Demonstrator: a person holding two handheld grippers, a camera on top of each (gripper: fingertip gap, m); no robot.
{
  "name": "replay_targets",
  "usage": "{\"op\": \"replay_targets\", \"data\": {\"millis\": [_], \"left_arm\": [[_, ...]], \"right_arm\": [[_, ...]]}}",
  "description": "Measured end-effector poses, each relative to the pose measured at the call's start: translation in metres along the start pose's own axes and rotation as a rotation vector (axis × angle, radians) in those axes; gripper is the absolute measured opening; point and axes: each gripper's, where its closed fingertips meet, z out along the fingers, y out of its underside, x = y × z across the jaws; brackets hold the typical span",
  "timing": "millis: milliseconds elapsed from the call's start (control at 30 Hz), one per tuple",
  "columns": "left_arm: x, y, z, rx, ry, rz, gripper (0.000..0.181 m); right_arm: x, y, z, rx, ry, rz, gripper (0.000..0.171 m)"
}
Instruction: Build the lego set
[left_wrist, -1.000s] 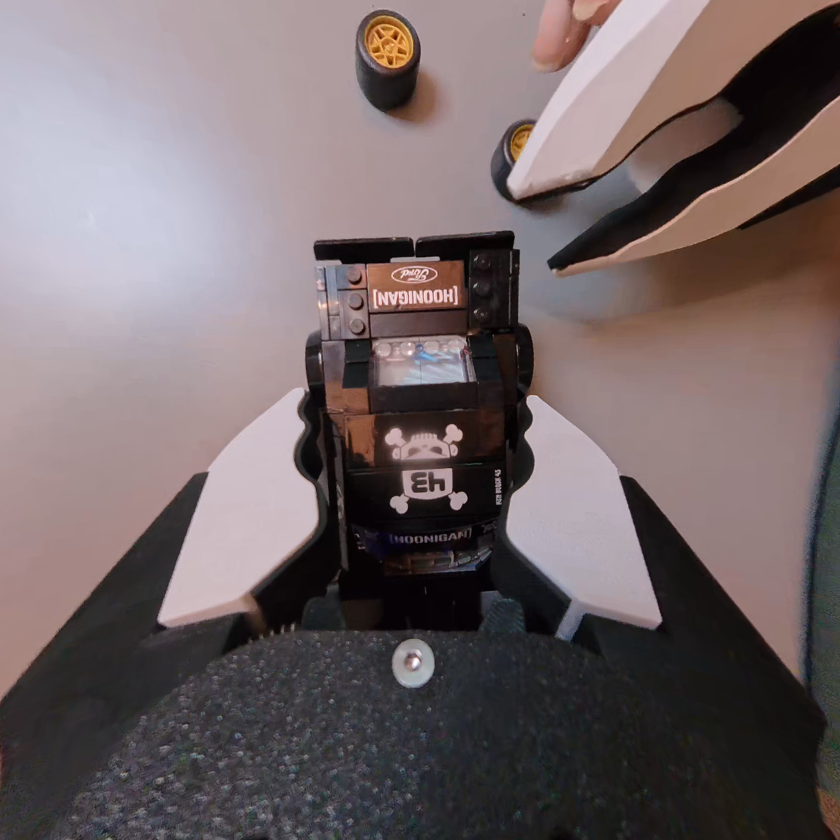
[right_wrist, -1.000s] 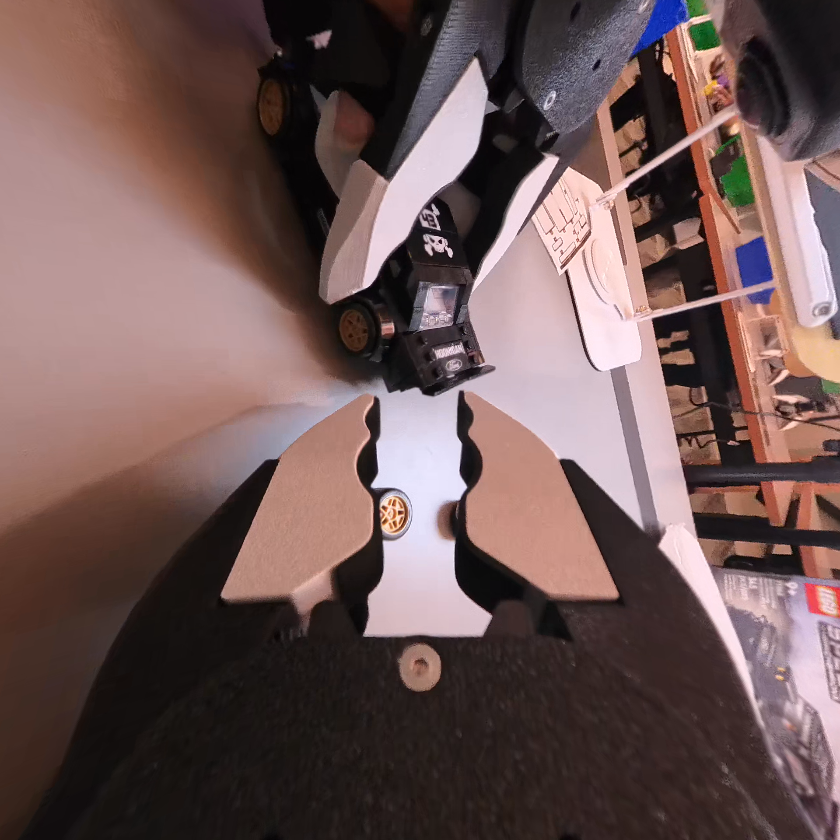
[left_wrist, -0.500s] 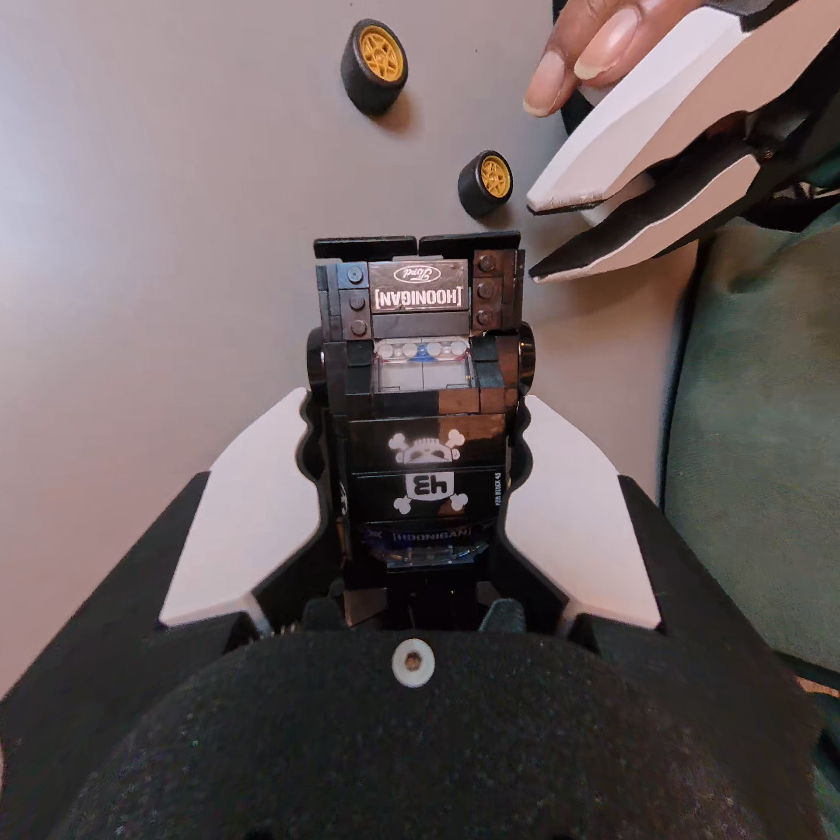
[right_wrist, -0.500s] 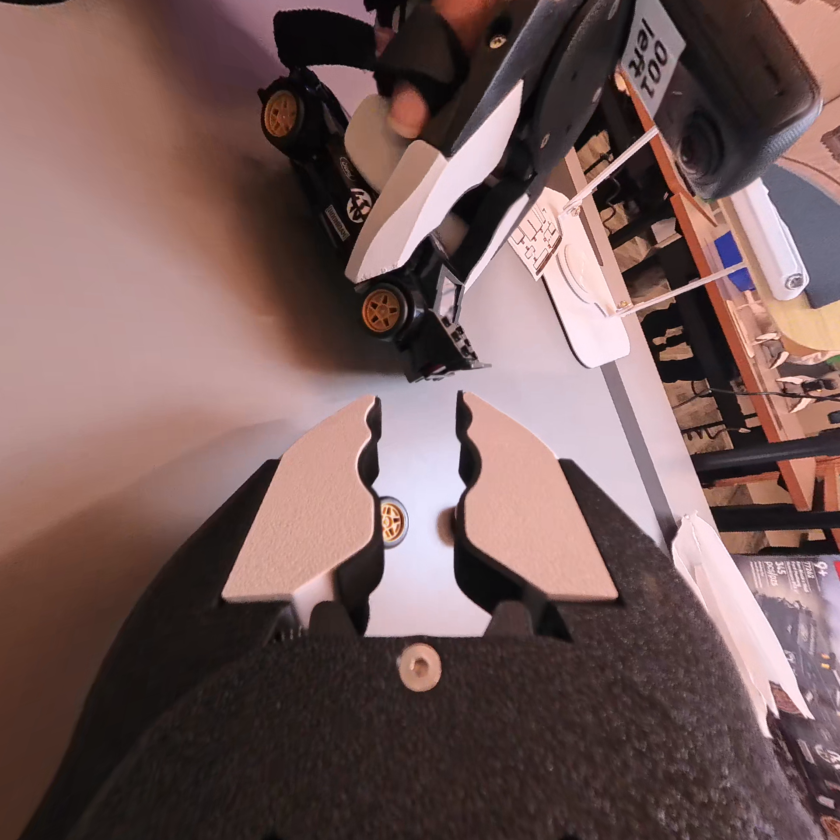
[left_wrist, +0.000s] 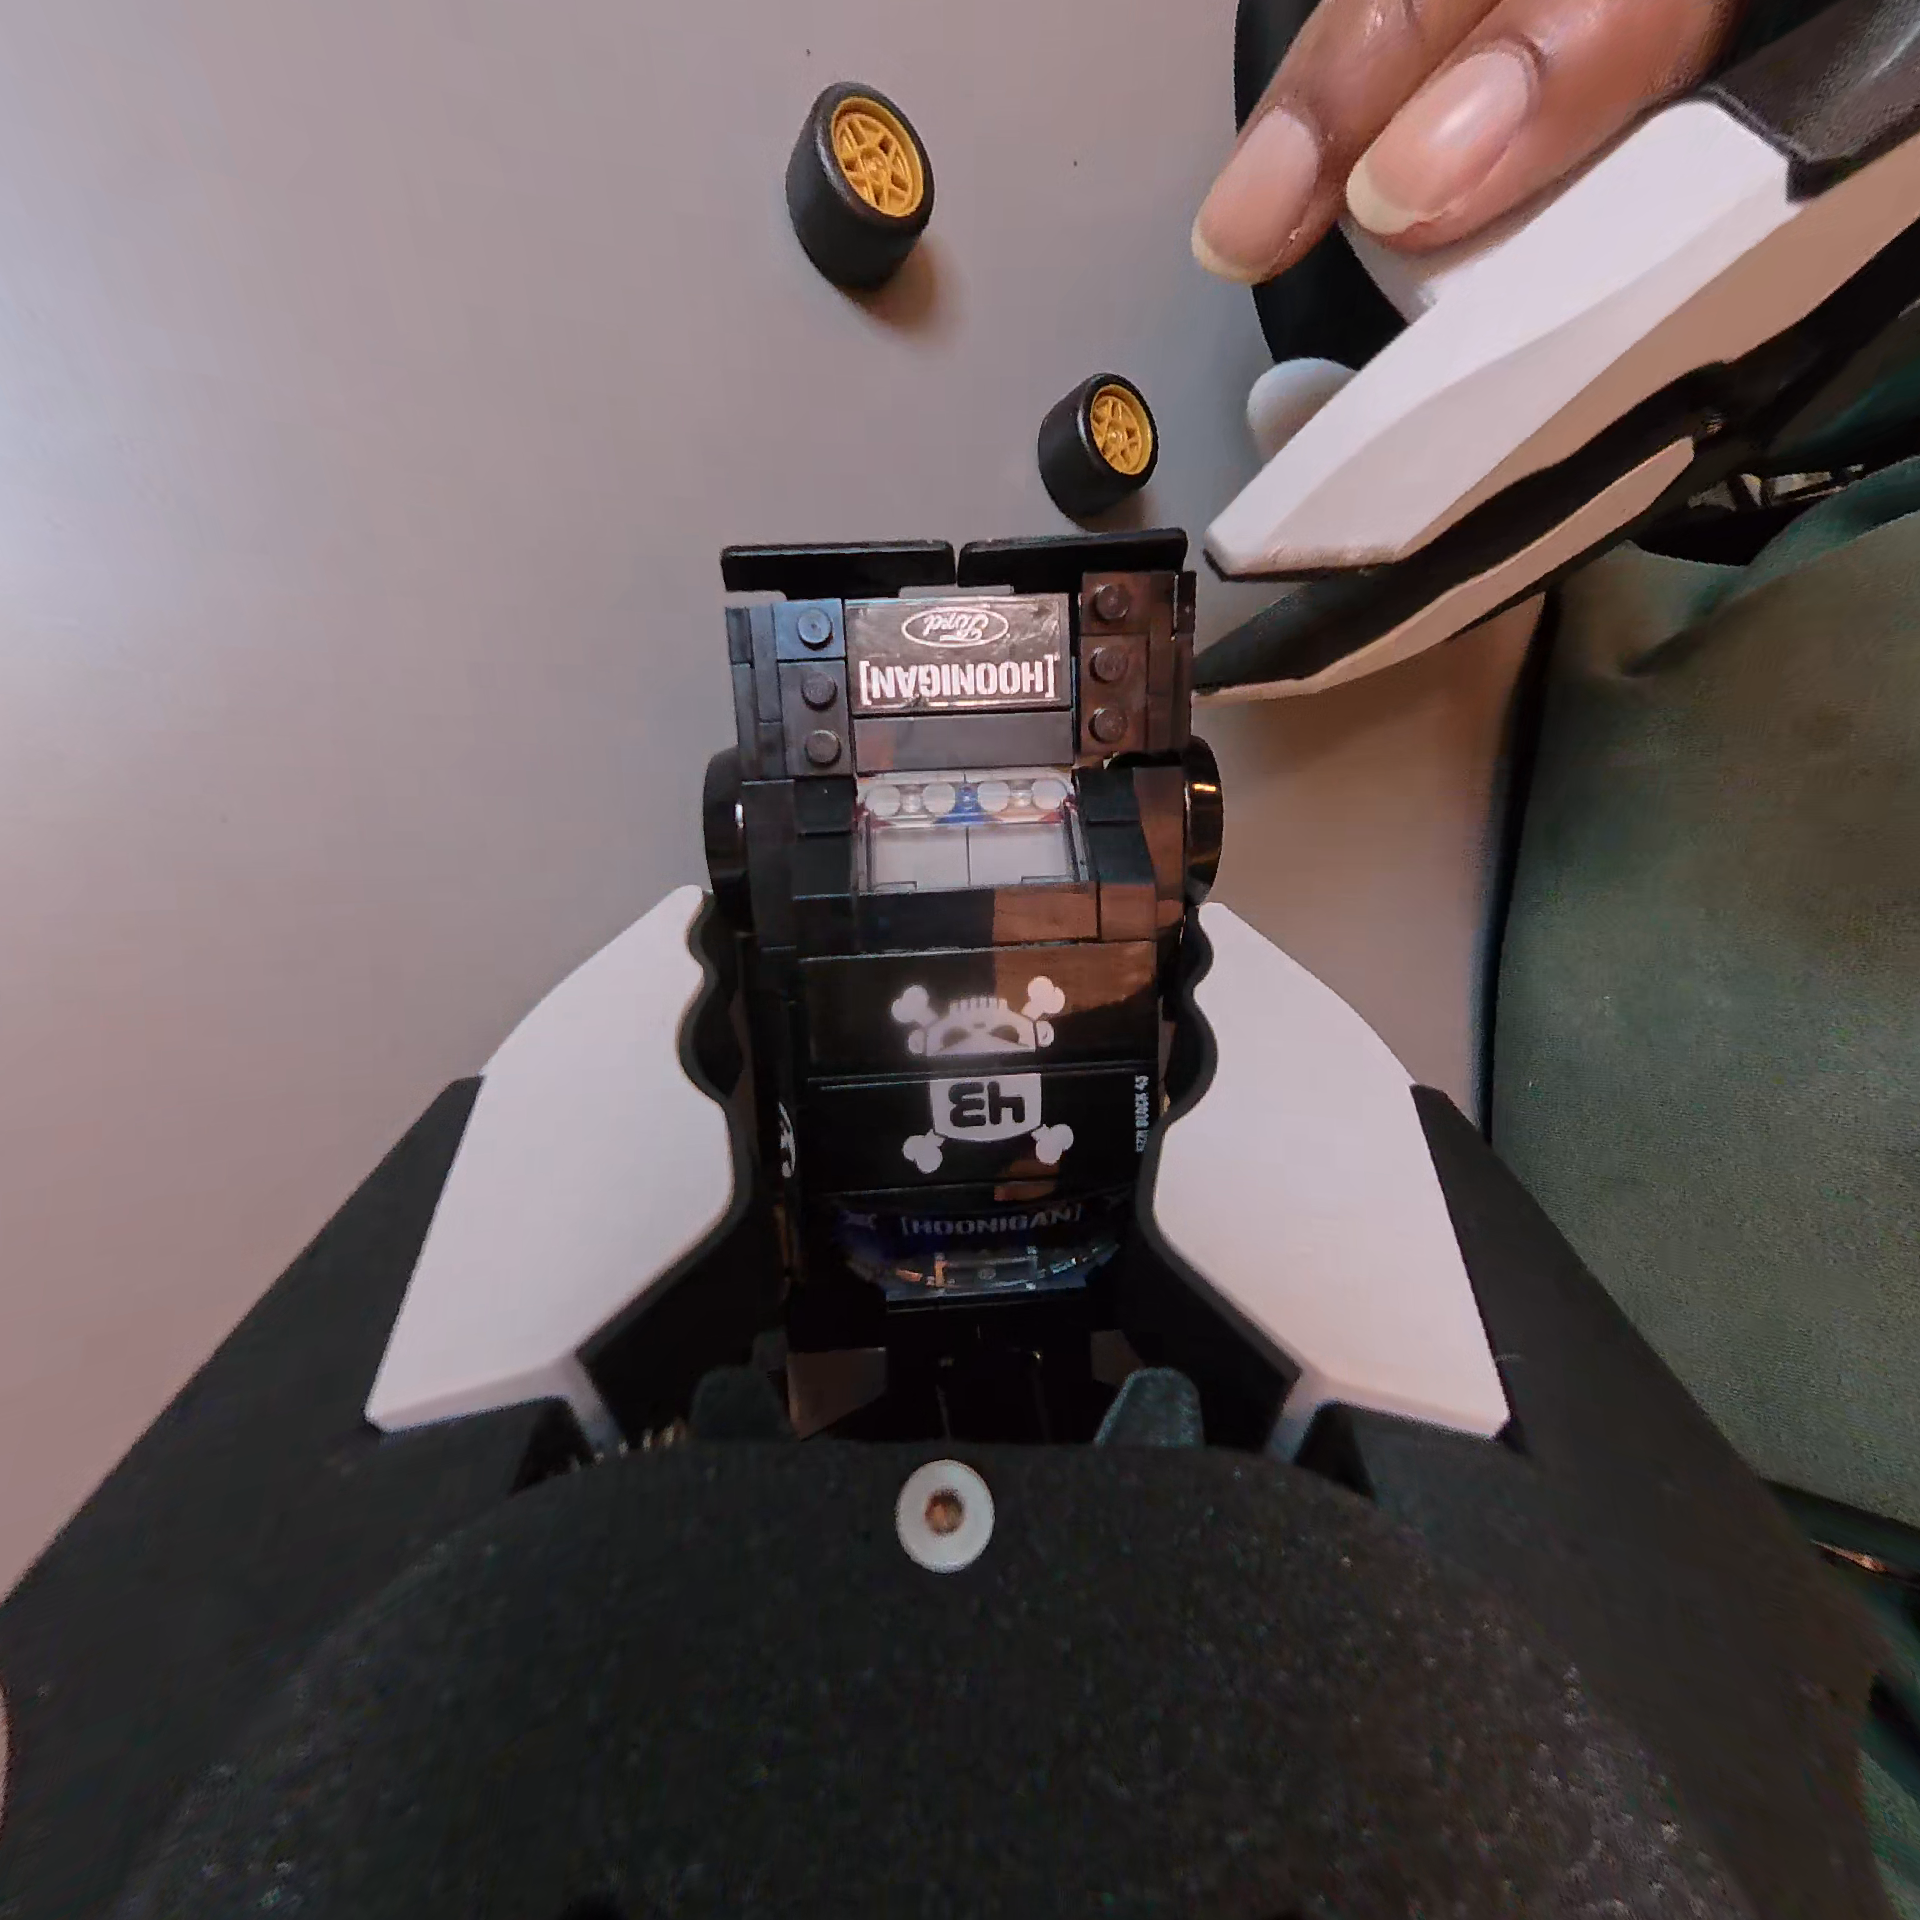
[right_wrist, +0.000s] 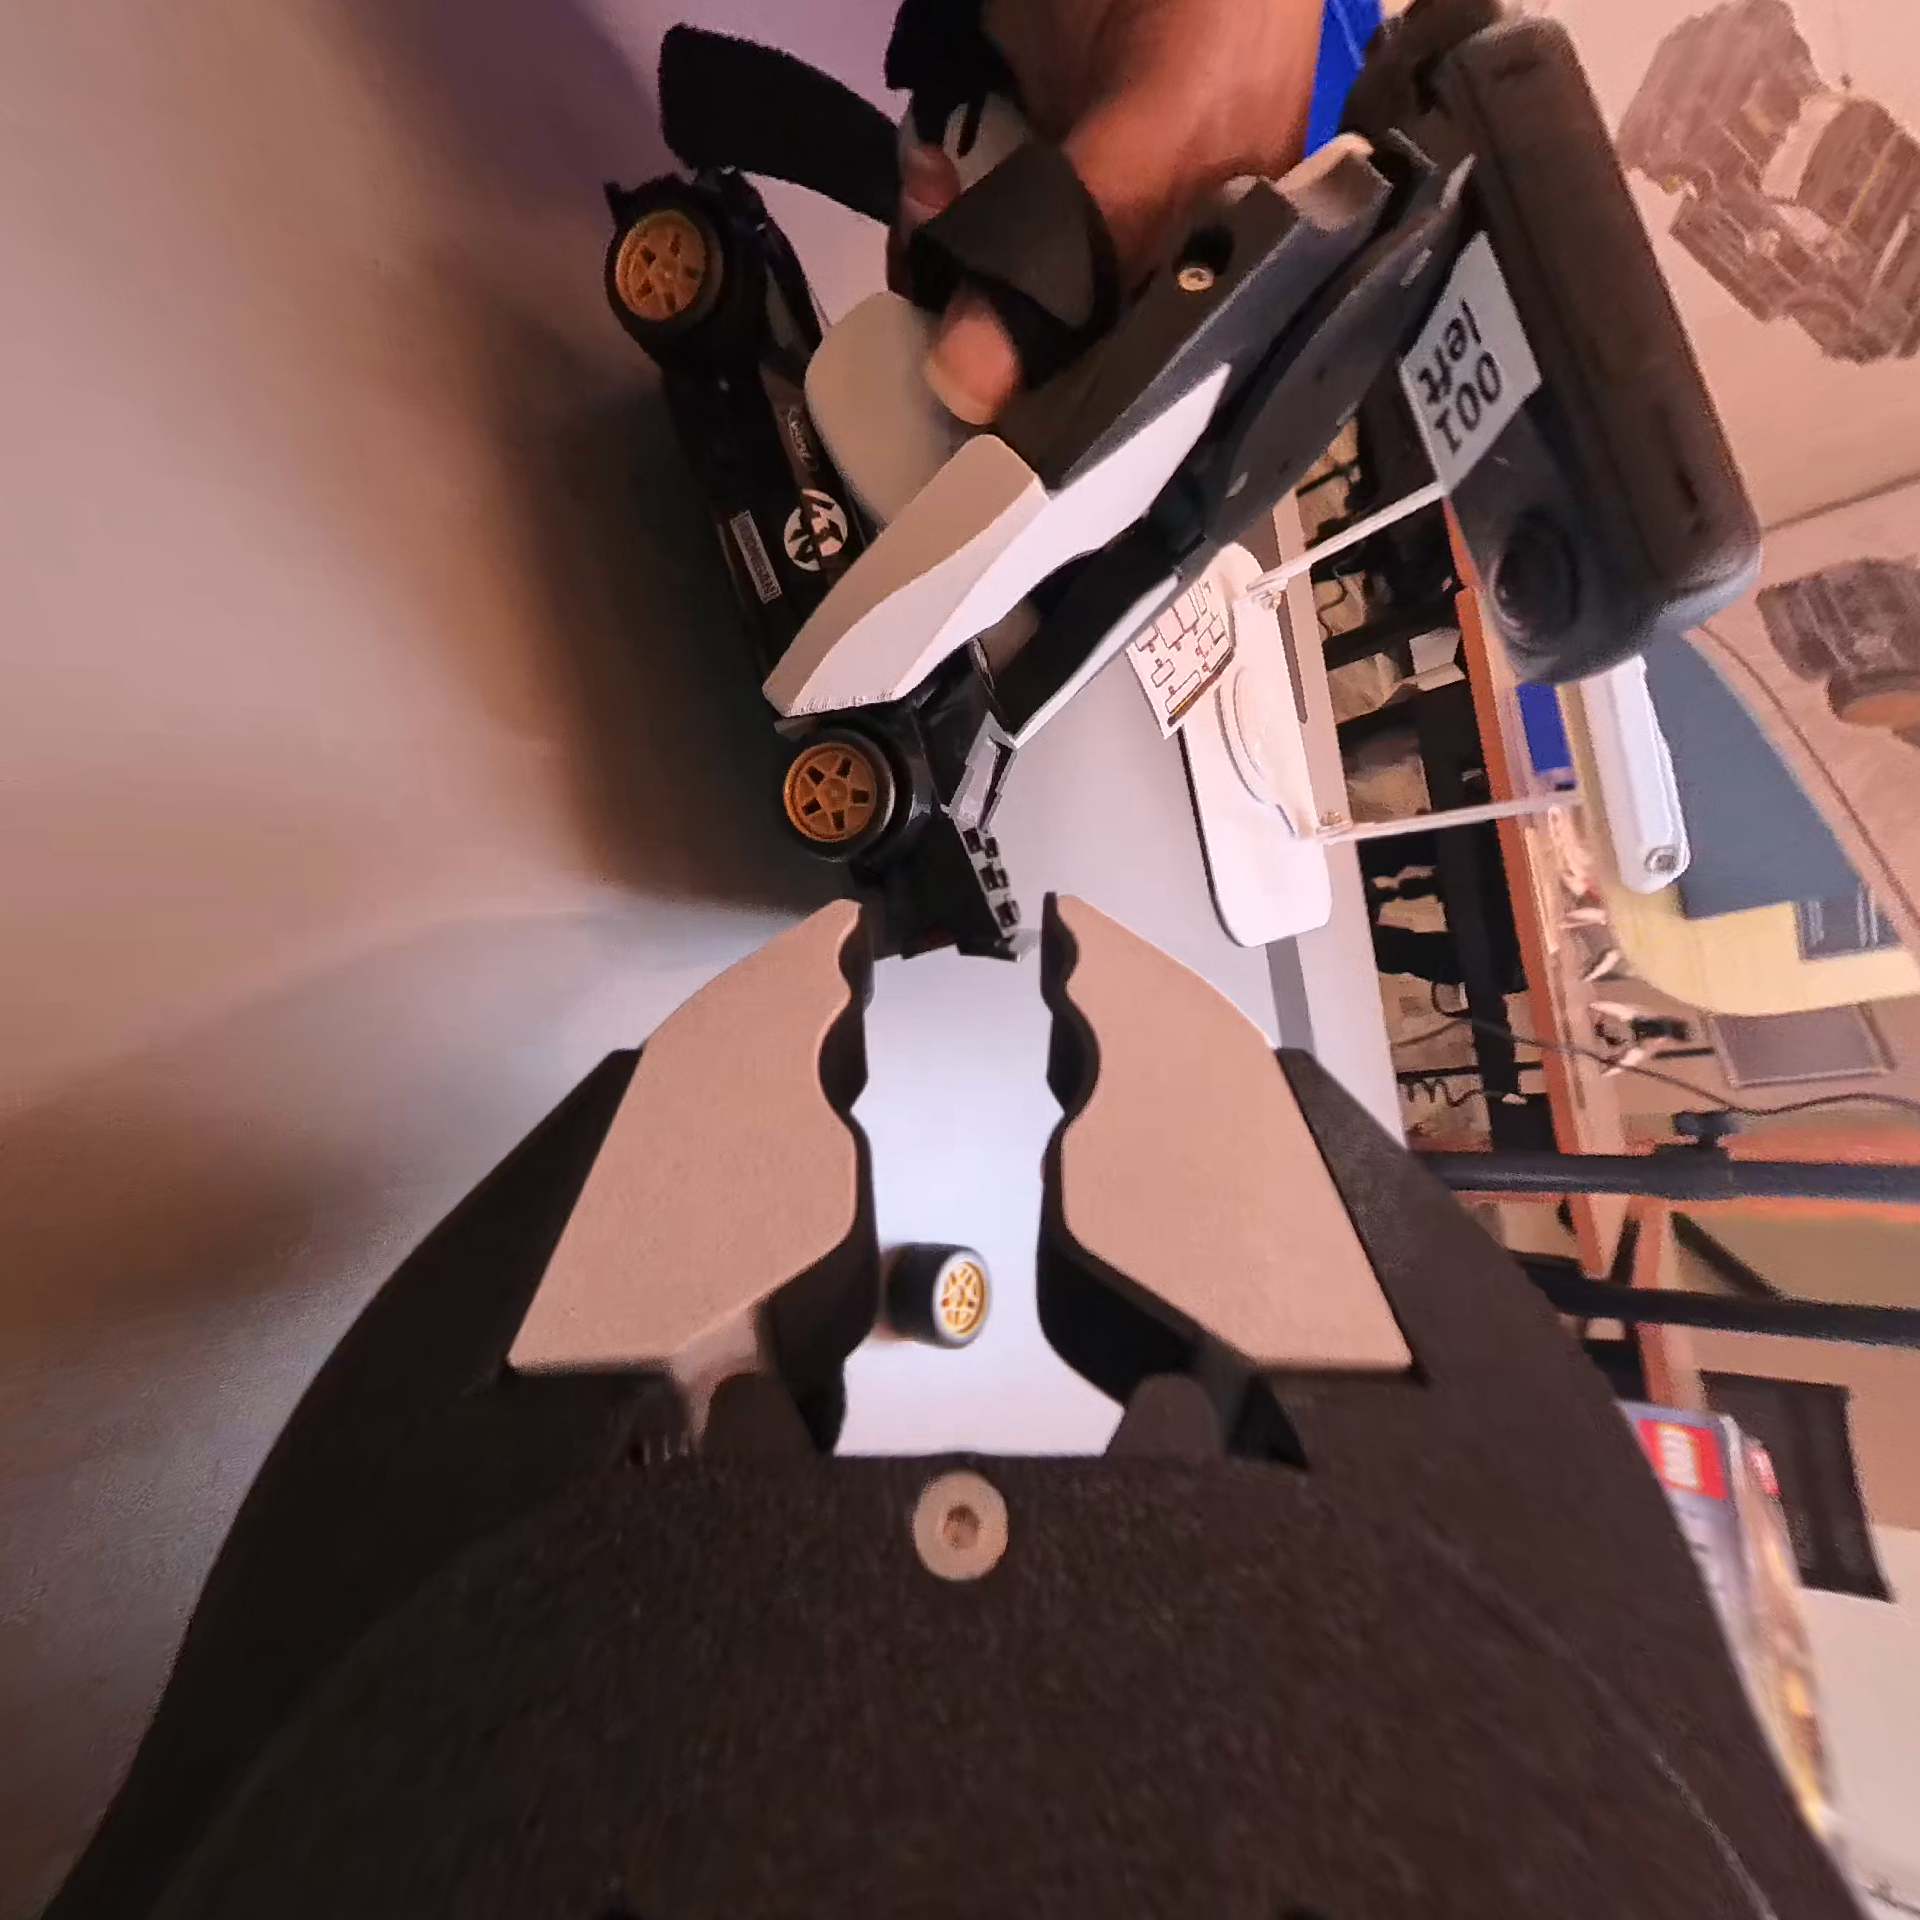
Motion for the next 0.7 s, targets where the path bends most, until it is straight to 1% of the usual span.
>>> {"op": "replay_targets", "data": {"millis": [333,533,700], "left_arm": [[0.000,0.000,0.000,0.025,0.003,0.007,0.082],[0.000,0.000,-0.001,0.033,0.011,0.011,0.082],[0.000,0.000,0.000,0.037,0.011,0.016,0.082]], "right_arm": [[-0.005,0.000,0.012,-0.050,-0.065,-0.134,0.029],[-0.005,0.000,0.014,-0.052,-0.073,-0.141,0.024],[-0.006,0.000,0.014,-0.043,-0.088,-0.128,0.024]]}}
